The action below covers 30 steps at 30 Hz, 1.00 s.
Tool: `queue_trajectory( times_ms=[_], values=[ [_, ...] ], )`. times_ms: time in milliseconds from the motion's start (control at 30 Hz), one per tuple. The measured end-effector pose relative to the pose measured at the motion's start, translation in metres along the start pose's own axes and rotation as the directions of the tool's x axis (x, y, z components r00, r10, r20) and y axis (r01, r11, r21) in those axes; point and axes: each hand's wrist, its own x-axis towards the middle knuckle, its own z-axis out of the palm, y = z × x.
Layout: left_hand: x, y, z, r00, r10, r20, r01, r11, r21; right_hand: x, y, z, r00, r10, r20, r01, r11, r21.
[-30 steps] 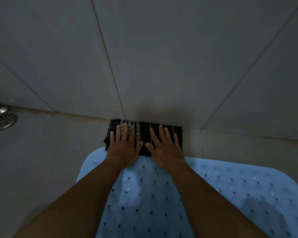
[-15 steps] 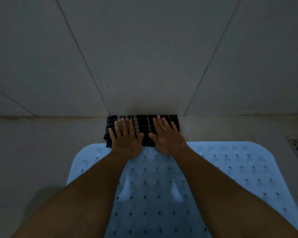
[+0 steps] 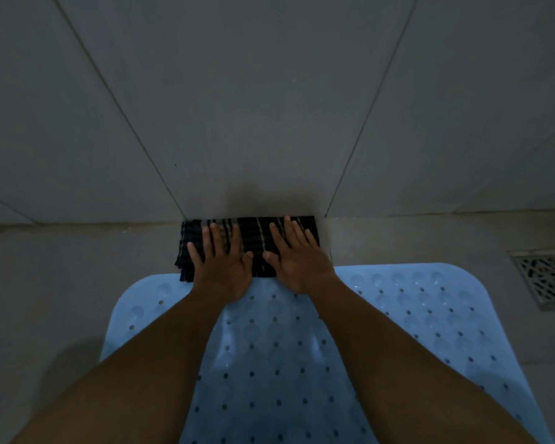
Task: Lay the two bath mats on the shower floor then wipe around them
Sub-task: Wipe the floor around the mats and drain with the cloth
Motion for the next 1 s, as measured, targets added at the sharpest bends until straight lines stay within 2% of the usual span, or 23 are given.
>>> queue_trajectory(
  times_ms=[800,1000],
  values=[
    [0.004,0.182,0.018,0.992,-0.009,0.127,0.005,0.999,0.032,-0.049,0.172,-0.026,0.999,0.030,-0.025,-0.029,0.999,0.017],
    [0.001,0.224,0.025,0.993,-0.004,0.116,-0.002,0.999,0.048,-0.060,0.211,-0.033,0.999,0.044,-0.015,-0.044,0.998,0.034]
  ],
)
